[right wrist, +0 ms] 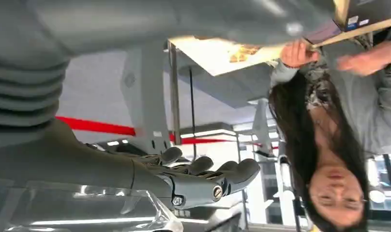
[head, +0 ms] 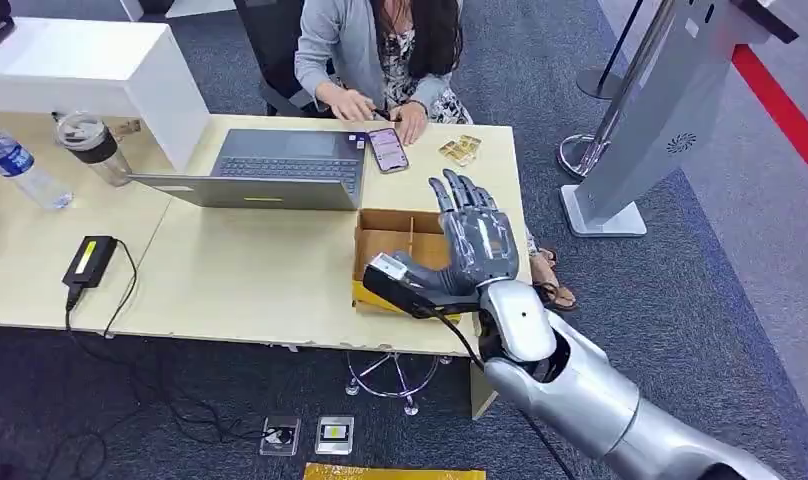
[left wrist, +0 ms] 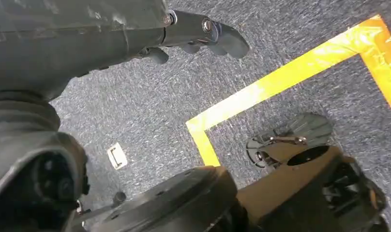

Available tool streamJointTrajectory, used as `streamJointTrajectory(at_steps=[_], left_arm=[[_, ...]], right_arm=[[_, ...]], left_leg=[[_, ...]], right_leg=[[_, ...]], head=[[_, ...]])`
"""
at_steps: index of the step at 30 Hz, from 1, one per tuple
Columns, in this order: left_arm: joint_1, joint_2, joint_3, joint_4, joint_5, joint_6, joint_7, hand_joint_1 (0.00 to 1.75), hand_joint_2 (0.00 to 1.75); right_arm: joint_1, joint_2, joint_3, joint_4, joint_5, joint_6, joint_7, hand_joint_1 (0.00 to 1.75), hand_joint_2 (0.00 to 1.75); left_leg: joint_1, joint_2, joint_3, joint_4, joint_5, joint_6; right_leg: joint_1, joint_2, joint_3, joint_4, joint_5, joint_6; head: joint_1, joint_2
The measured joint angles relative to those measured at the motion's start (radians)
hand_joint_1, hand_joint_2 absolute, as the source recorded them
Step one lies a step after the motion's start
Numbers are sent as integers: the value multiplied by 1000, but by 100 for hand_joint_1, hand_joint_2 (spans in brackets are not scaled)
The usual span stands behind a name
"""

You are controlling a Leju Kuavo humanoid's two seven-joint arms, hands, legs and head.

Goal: Pass the card to the sensor for recognition and then transmit it.

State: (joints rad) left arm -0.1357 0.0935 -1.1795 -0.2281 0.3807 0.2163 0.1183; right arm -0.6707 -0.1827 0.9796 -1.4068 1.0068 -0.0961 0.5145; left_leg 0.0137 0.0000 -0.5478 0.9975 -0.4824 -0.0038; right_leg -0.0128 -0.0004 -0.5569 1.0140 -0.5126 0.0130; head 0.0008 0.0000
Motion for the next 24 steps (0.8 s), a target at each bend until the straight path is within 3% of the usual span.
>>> streamJointTrajectory(at_steps=[6, 12, 24], left_arm=[[5, 0, 1, 2, 10, 18, -4, 0, 0], [16, 0, 6, 2, 24, 39, -10, 0, 0], [17, -1, 7, 1, 28, 41, -10, 0, 0]], right_arm=[[104, -49, -30, -147, -41, -98, 22, 0, 175], [182, -58, -35, -249, -16, -177, 21, 0, 175], [267, -56, -20, -241, 94, -242, 56, 0, 175]], left_leg=[[0, 1, 0, 0, 0, 0], [0, 0, 0, 0, 0, 0], [0, 0, -1, 0, 0, 0]], right_leg=[[0, 0, 0, 0, 0, 0], [0, 0, 0, 0, 0, 0], [0, 0, 0, 0, 0, 0]], head=[[0, 0], [0, 0], [0, 0]])
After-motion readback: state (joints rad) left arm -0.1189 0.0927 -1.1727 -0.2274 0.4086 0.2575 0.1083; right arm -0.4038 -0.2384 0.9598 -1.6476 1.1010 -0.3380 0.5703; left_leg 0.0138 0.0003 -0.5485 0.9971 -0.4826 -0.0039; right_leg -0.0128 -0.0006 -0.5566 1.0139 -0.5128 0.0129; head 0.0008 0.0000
